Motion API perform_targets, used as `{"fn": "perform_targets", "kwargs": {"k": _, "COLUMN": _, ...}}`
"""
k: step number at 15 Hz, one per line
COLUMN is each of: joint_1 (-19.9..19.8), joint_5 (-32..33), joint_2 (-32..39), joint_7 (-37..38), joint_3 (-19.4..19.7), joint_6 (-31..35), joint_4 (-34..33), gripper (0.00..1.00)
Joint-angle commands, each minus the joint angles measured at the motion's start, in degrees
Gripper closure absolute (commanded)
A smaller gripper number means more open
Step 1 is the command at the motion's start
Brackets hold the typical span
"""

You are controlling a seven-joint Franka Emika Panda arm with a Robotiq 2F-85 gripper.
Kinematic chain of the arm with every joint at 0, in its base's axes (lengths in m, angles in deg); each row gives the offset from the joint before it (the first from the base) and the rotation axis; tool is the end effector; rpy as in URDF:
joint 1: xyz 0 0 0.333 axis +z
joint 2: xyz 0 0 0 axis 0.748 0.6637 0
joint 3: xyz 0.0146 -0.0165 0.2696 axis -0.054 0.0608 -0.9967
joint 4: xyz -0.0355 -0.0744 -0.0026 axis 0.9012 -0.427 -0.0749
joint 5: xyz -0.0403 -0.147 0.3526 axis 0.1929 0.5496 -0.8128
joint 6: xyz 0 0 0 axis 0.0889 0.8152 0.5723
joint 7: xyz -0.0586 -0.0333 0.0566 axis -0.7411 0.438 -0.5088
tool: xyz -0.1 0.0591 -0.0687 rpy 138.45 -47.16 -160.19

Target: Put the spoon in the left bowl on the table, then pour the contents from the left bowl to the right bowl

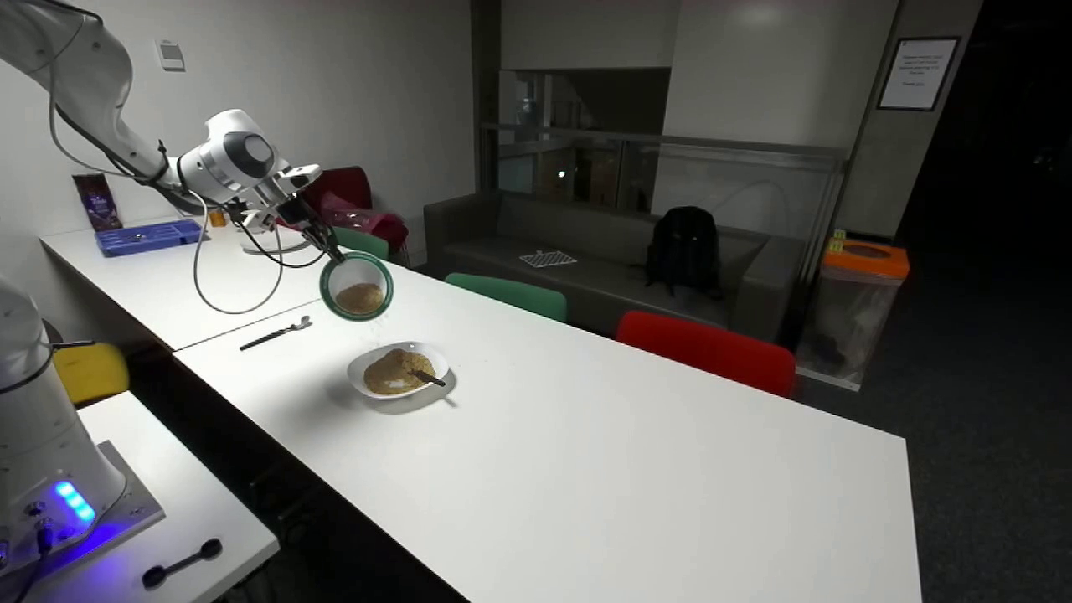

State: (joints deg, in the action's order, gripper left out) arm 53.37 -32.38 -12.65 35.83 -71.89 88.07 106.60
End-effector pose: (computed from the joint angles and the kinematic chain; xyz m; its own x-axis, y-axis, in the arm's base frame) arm 0.4902 0.0851 0.3137 0.9060 -0.0227 0.4226 -0.1425 -0.9566 0.2541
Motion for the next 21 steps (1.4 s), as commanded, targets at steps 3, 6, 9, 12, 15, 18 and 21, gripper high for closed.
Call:
{"fn": "perform_targets", "kwargs": {"k": 3, "joint_1": -2.0, "joint_5": -3.4, "joint_2": -4.0, "joint_7": -4.8, "joint_3": 0.1, "joint_6": 3.2, "joint_4": 3.0, "gripper": 0.97}}
{"fn": "perform_targets", "kwargs": {"k": 6, "joint_1": -2.3, "joint_5": -4.7, "joint_2": -4.3, "joint_7": -6.4, "joint_3": 0.1, "joint_6": 4.1, "joint_4": 3.4, "gripper": 0.97}}
{"fn": "perform_targets", "kwargs": {"k": 9, "joint_1": -2.7, "joint_5": -5.4, "joint_2": -4.7, "joint_7": -7.8, "joint_3": 0.1, "joint_6": 4.8, "joint_4": 3.6, "gripper": 0.97}}
{"fn": "perform_targets", "kwargs": {"k": 12, "joint_1": -3.2, "joint_5": -6.2, "joint_2": -5.0, "joint_7": -8.9, "joint_3": 0.1, "joint_6": 5.7, "joint_4": 3.9, "gripper": 0.97}}
{"fn": "perform_targets", "kwargs": {"k": 15, "joint_1": -3.7, "joint_5": -7.1, "joint_2": -5.1, "joint_7": -10.4, "joint_3": 0.1, "joint_6": 6.9, "joint_4": 4.3, "gripper": 0.97}}
{"fn": "perform_targets", "kwargs": {"k": 18, "joint_1": -4.3, "joint_5": -7.6, "joint_2": -5.1, "joint_7": -11.3, "joint_3": 0.1, "joint_6": 7.6, "joint_4": 4.5, "gripper": 0.97}}
{"fn": "perform_targets", "kwargs": {"k": 21, "joint_1": -4.9, "joint_5": -8.1, "joint_2": -5.3, "joint_7": -12.2, "joint_3": 0.1, "joint_6": 8.6, "joint_4": 4.8, "gripper": 0.97}}
